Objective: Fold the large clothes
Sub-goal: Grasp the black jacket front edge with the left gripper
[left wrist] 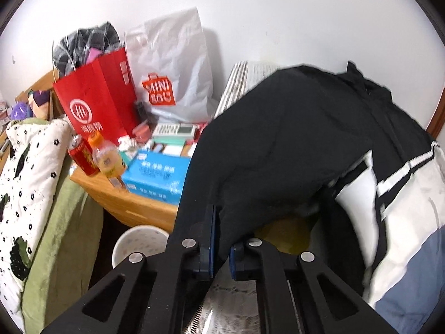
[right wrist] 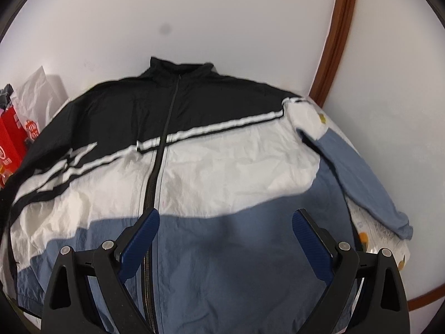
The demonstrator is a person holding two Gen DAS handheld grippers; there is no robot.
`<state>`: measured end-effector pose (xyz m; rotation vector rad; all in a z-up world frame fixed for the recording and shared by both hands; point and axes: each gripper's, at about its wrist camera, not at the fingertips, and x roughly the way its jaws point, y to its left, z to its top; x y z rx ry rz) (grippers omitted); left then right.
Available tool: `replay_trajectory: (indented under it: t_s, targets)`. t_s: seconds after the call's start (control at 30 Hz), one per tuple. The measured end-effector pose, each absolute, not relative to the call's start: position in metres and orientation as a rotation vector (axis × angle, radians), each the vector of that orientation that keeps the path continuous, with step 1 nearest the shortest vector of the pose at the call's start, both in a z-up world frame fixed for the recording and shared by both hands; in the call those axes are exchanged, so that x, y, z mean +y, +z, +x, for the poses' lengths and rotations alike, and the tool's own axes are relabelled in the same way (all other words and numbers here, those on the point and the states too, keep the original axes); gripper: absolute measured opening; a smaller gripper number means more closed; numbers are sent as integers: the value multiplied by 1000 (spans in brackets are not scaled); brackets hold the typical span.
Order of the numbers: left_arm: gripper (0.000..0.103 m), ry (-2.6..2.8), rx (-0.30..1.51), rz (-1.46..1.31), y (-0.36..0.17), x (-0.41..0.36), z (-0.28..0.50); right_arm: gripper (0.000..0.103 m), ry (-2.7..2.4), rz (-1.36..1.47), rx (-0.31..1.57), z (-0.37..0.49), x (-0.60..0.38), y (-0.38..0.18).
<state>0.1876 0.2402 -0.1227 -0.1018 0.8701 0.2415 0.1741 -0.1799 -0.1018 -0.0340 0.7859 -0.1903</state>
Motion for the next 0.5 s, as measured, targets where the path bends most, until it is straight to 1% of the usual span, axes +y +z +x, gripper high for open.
replay_trajectory:
  t_s: [0.33, 0.5]
  targets:
    - [6, 190, 729, -90, -37, 194, 213, 95, -113, -61, 723, 195, -201, -73]
    - [6, 120, 698, -74, -12, 151, 239, 95, -98, -77, 719, 203, -226, -74]
